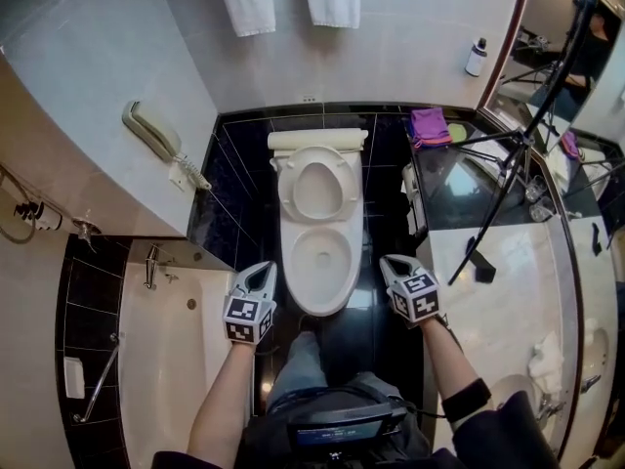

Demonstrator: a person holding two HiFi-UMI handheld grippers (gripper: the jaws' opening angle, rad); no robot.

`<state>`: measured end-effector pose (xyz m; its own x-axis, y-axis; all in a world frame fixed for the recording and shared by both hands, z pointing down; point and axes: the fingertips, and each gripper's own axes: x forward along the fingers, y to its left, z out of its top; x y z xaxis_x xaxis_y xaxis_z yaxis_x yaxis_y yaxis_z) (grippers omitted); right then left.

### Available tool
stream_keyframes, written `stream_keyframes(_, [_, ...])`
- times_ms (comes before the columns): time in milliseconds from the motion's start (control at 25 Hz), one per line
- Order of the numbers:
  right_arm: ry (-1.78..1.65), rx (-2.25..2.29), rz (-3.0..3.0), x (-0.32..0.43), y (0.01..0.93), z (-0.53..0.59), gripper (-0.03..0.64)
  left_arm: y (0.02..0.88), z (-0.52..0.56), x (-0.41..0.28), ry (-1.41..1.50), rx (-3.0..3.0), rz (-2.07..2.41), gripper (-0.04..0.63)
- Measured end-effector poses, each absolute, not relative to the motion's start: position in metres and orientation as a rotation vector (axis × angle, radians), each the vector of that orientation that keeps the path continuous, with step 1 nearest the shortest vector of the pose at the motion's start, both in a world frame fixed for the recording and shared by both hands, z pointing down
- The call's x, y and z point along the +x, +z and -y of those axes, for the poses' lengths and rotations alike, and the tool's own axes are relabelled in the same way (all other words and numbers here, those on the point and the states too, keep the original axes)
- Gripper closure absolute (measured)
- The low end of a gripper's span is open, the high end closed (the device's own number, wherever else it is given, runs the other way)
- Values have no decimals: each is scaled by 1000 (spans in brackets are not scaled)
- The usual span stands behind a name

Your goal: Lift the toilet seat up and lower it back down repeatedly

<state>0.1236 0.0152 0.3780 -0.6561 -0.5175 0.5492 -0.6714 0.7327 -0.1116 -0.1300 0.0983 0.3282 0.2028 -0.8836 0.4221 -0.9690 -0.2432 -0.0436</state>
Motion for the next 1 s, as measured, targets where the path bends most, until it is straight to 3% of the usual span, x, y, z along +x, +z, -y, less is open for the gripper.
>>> stream_keyframes(80, [380,885,2420,110,383,-1,595,336,-85,-131,559,2248,1749,603])
stream_keyframes(160, [324,864,2398,95,389,17,535,343,-68,-134,570,2250,1732,603])
stream_keyframes(400, [168,802,2338,35,398,85,466,373,-7,-142,593,2276,1677,603])
stream_keyframes(1000, [-384,634,2081,-77,464,277,390,455,132,-170,590,2284,1549,603])
